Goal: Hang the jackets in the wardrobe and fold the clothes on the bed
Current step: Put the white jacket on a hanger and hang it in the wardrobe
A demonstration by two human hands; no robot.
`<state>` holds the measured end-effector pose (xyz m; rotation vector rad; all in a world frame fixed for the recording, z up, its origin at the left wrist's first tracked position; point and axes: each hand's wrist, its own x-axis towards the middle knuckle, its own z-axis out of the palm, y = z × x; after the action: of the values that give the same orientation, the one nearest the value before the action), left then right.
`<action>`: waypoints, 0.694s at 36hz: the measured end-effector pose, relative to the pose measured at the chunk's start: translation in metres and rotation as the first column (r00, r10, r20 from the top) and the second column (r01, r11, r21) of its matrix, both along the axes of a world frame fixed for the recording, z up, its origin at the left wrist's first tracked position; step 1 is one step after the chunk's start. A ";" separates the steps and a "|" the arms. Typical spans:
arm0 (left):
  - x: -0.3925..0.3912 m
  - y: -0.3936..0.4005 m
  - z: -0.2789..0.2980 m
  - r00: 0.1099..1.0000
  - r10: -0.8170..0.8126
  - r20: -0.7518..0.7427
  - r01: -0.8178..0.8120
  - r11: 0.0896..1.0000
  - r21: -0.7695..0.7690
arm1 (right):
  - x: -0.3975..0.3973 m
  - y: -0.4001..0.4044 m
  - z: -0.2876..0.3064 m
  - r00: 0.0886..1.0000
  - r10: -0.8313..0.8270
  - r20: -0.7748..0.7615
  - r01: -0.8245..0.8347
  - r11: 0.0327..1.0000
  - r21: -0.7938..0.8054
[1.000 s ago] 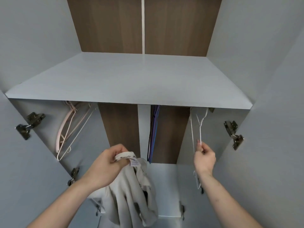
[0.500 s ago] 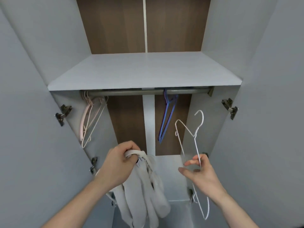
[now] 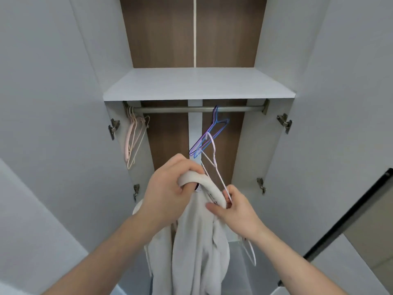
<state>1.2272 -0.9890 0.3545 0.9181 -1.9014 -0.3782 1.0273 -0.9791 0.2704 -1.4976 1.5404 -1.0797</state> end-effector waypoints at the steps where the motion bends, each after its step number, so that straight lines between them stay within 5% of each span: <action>1: 0.006 0.001 0.000 1.000 0.021 0.002 -0.021 1.000 0.019 | 0.000 0.003 0.003 0.998 -0.010 0.058 0.011 1.000 -0.026; 3: 0.022 0.000 -0.009 0.996 0.084 0.028 -0.087 0.991 0.101 | -0.002 0.008 0.011 0.981 -0.036 0.191 0.050 0.996 -0.069; 6: 0.045 -0.001 -0.043 0.956 0.142 0.258 -0.211 0.942 0.262 | -0.007 0.010 0.031 0.956 -0.050 0.290 0.086 0.990 -0.113; 10: 0.051 0.008 -0.107 0.892 -0.045 0.451 -0.252 0.779 0.575 | -0.005 0.012 0.051 0.965 0.066 0.255 -0.020 0.984 -0.179; 18: 0.038 0.008 -0.141 0.959 -0.159 0.234 -0.154 0.402 0.903 | -0.018 0.021 0.055 0.975 0.125 0.182 -0.087 0.976 -0.200; 25: 0.051 0.002 -0.133 0.878 -0.384 0.286 -0.184 0.281 0.942 | -0.043 0.025 0.070 0.989 0.094 0.114 -0.069 0.976 -0.204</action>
<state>1.2777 -0.9866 0.2215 1.8169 -2.0871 -1.7061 0.9842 -0.9540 0.3408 -1.5816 1.3060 -1.2844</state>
